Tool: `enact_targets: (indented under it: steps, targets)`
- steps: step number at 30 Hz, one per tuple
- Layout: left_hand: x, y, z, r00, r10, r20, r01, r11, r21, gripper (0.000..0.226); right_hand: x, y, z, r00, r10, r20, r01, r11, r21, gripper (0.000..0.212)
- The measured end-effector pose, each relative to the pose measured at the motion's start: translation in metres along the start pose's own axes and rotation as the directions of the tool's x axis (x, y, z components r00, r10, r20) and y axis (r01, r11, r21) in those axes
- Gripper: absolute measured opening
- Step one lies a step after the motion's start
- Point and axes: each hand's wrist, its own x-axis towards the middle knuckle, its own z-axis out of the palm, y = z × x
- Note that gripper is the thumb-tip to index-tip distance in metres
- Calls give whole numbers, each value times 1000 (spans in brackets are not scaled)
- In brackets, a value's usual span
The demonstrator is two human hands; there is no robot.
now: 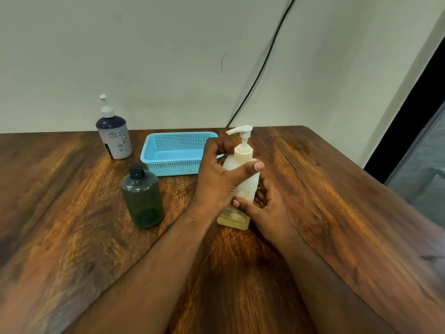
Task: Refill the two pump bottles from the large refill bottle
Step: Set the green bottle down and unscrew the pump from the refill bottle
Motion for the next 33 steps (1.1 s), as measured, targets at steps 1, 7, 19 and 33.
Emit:
enact_targets:
  steps: [1,7,19,33]
  targets:
    - [0,1,0,1000,-11,13,11,1000,-6,51,0,-1,0,1000,-2,6,2,1000,3,72]
    - [0,3,0,995,-73,70,73,997,3,28,-2,-4,1,1000,-8,21,7,1000,28,72]
    - [0,-1,3,999,-50,-22,51,997,54,35,0,-1,0,1000,-4,20,2,998,58,81]
    - [1,-3,1,999,-47,-9,47,998,-34,42,-1,-2,-1,1000,-4,0,4,999,34,70]
